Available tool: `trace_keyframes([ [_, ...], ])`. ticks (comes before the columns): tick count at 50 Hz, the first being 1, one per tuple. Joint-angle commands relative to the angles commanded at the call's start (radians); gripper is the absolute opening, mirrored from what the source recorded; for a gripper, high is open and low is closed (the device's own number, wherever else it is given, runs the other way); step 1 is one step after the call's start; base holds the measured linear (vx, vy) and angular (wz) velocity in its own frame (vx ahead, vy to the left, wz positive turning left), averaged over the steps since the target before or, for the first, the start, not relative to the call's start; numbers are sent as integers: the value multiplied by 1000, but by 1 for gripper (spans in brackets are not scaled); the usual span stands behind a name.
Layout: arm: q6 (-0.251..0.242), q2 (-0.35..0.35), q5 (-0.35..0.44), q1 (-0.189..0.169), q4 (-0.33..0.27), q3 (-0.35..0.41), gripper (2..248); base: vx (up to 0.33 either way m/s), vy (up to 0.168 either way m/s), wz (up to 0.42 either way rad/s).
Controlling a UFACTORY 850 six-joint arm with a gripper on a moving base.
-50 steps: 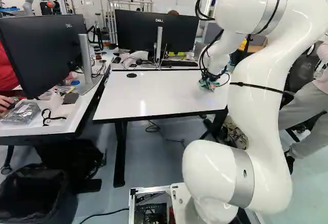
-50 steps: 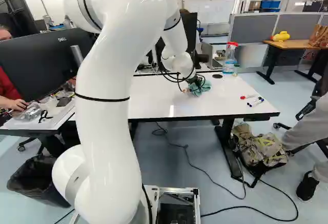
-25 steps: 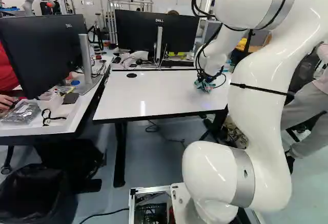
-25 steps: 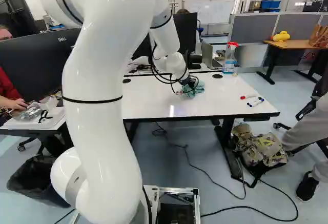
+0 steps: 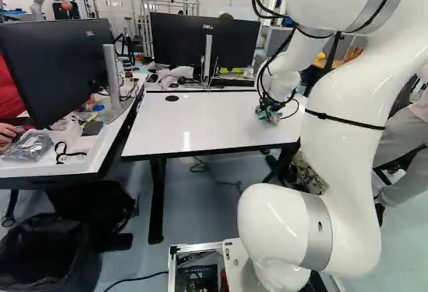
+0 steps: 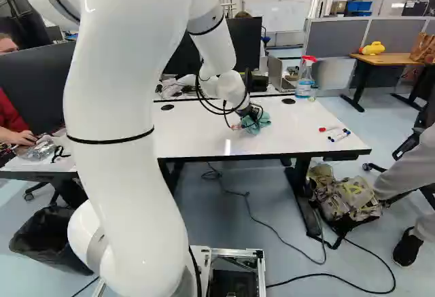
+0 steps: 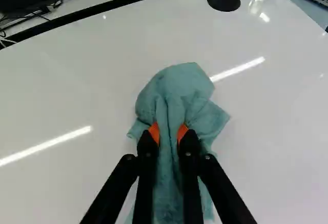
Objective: Clean the table with the green towel
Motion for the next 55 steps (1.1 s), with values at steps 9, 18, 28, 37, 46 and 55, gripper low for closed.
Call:
trace_keyframes([
  [9, 0, -18, 0, -24, 0, -22, 55, 0, 0, 0],
  [18, 0, -43, 0, -46, 0, -53, 55, 0, 0, 0],
  [28, 0, -73, 0, -69, 0, -92, 55, 0, 0, 0],
  [37, 0, -102, 0, -89, 0, -128, 55, 0, 0, 0],
  [46, 0, -134, 0, -107, 0, -170, 55, 0, 0, 0],
  [55, 0, -169, 0, -123, 0, -216, 55, 0, 0, 0],
])
